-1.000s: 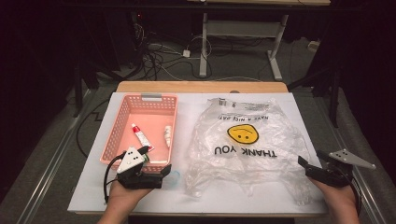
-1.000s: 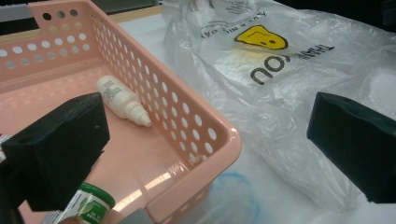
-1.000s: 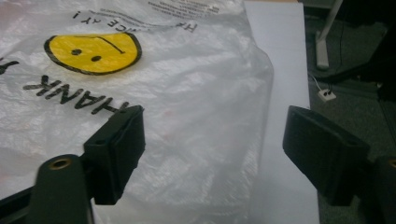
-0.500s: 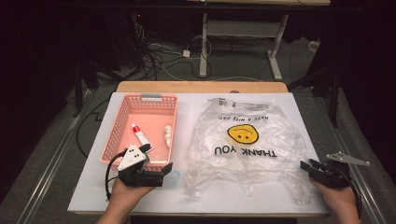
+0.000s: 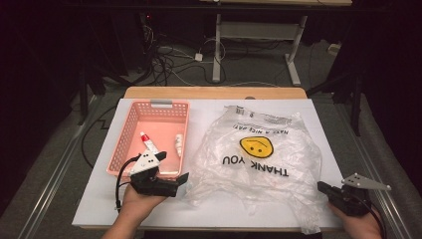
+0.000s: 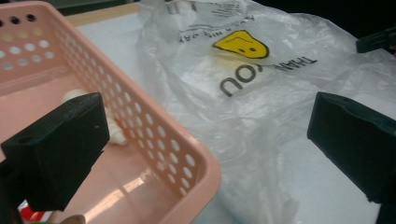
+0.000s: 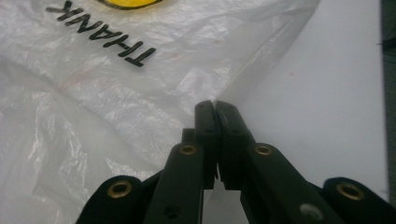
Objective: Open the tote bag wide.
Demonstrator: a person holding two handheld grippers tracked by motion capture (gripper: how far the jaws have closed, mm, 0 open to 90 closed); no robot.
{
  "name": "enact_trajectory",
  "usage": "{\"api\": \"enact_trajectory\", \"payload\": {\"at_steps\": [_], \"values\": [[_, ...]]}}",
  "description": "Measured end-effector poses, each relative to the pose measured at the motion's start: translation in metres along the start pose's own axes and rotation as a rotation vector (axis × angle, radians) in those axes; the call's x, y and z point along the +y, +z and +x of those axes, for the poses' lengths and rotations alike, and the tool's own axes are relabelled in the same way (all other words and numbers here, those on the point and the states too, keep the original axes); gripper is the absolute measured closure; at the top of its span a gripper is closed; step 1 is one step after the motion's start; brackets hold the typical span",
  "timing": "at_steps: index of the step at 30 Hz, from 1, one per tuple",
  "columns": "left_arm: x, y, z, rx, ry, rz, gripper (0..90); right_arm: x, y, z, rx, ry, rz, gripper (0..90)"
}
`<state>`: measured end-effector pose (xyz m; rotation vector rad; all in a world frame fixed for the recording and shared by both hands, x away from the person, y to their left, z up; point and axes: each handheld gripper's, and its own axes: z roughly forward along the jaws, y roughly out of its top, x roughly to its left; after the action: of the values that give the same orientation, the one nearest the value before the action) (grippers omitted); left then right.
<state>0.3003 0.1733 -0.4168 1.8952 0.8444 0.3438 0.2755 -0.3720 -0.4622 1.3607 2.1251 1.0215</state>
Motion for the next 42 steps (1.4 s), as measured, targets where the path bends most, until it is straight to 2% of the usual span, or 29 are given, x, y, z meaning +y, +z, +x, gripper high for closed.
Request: {"api": "enact_trajectory", "payload": {"at_steps": [1,2,5,12,14,17,19,23,27,30,31,33,34,40,41,42], "values": [[0.001,0.002,-0.001,-0.004,0.009,0.003,0.0,0.0,0.0,0.0,0.0,0.0,0.0,89.0],[0.002,0.003,-0.003,-0.002,0.023,0.002,0.0,-0.002,-0.001,0.008,0.017,-0.015,0.006,89.0],[0.006,0.006,-0.007,-0.003,0.047,-0.021,0.0,-0.004,-0.001,0.02,0.038,-0.038,0.014,89.0],[0.007,0.008,-0.004,0.002,0.034,-0.04,0.0,-0.005,-0.003,0.043,0.102,-0.082,0.03,89.0],[0.007,0.008,-0.003,0.007,0.03,-0.043,0.0,-0.005,-0.003,0.045,0.103,-0.091,0.033,88.8],[0.006,0.007,-0.003,0.013,0.027,-0.046,0.0,-0.002,-0.006,0.045,0.103,-0.091,0.019,74.7],[0.005,0.005,-0.002,0.023,0.023,-0.049,0.0,0.0,-0.011,0.042,0.095,-0.074,-0.012,66.7],[0.003,0.003,0.0,0.039,0.012,-0.05,0.0,0.008,-0.024,0.037,0.074,-0.065,-0.085,60.9],[-0.003,-0.001,0.003,0.057,0.003,-0.039,0.0,0.017,-0.03,0.029,0.053,-0.056,-0.144,59.7],[-0.007,-0.005,0.005,0.075,0.0,-0.028,0.0,0.021,-0.028,0.023,0.041,-0.046,-0.155,59.2],[-0.009,-0.006,0.005,0.08,-0.004,-0.028,0.0,0.025,-0.023,0.016,0.03,-0.042,-0.16,58.6],[-0.012,-0.01,0.005,0.086,-0.006,-0.027,0.0,0.028,-0.02,0.013,0.024,-0.042,-0.158,58.5],[-0.014,-0.013,0.005,0.09,-0.01,-0.028,0.0,0.037,-0.013,0.004,0.003,-0.03,-0.164,56.6],[-0.017,-0.017,0.004,0.097,-0.008,-0.027,0.0,0.073,0.019,-0.03,-0.053,0.012,-0.168,56.5],[-0.017,-0.017,0.004,0.096,-0.008,-0.028,0.0,0.073,0.019,-0.03,-0.053,0.012,-0.168,56.5],[-0.017,-0.017,0.003,0.095,-0.008,-0.03,0.0,0.085,0.035,-0.043,-0.061,0.025,-0.152,56.4]]}}
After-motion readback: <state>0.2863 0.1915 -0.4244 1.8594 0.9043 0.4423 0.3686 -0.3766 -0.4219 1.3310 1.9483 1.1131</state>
